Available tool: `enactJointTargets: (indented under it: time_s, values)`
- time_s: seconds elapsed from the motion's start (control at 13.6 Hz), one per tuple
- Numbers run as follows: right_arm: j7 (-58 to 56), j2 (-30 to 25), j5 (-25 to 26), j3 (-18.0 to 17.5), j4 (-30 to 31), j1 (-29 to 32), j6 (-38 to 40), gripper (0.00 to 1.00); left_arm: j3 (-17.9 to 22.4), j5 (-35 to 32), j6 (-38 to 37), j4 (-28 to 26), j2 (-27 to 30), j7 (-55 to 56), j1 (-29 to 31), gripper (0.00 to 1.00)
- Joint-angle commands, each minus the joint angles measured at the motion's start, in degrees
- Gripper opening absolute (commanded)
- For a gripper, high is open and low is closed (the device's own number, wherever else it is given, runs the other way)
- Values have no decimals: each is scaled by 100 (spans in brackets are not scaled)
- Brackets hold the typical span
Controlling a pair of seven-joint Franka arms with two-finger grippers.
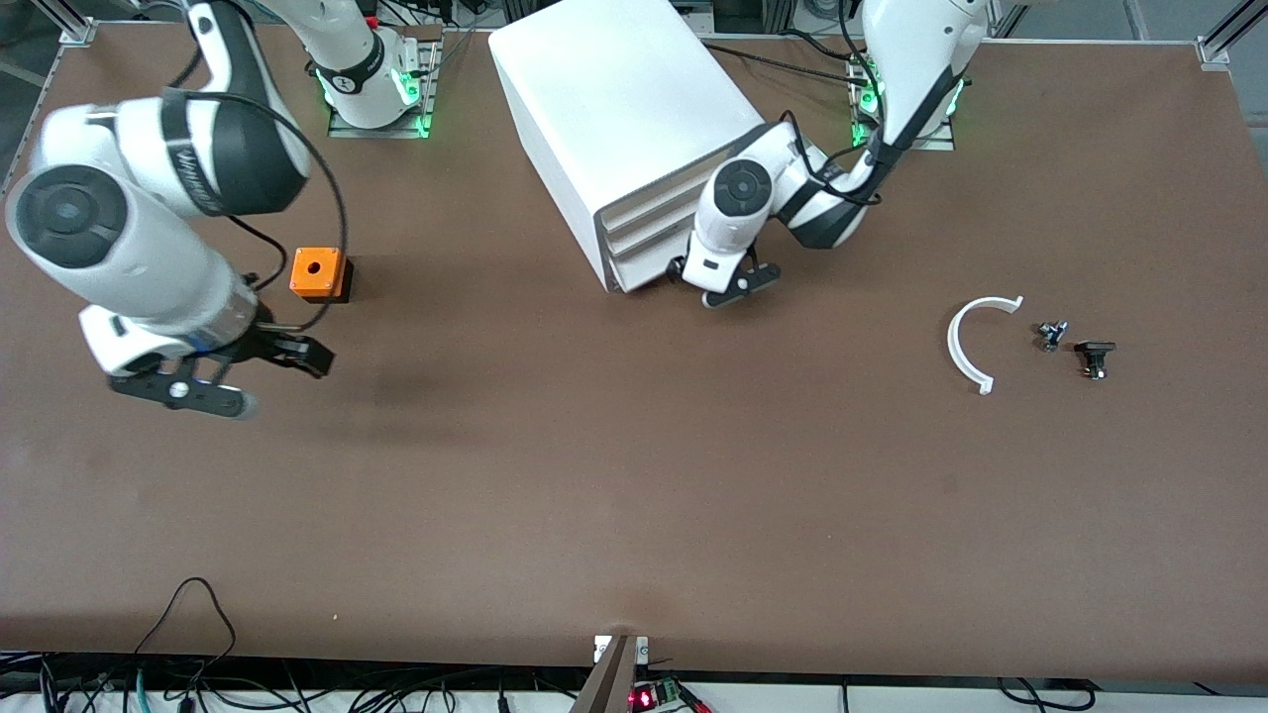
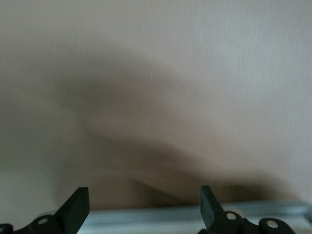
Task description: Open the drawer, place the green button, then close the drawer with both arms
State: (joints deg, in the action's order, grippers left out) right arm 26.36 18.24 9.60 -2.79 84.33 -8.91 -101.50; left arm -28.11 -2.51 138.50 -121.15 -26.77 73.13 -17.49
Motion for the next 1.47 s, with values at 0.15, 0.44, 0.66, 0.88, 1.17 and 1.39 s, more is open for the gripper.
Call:
enactJointTargets:
  time_s: [0.15, 0.44, 0.66, 0.88, 1.17, 1.39]
  values:
    - [-1341, -724, -194, 41, 232, 819, 481, 100, -151, -13, -25, -75, 198, 368, 18, 100]
    - [-1826, -1226, -230, 137, 610, 978, 543, 100, 41, -100, 10, 565, 461, 98, 587, 100]
    - [-2548, -1235, -343, 392, 654, 987, 605, 100, 489, -48, -173, 795, 812, -2391, 1185, 100]
    - [-2583, -1611, -687, 569, 1074, 987, 720, 100, 517, -13, -1224, 1153, 1392, -4214, 1958, 100]
    - [-2592, -2123, -670, 560, 1770, 979, 350, 100, 1506, 374, -2920, 1558, 2551, -6762, 2233, 100]
    - [-2644, -2184, -661, 560, 1814, 979, 385, 100, 1887, 313, -4222, 2251, 2949, -7357, 2233, 100]
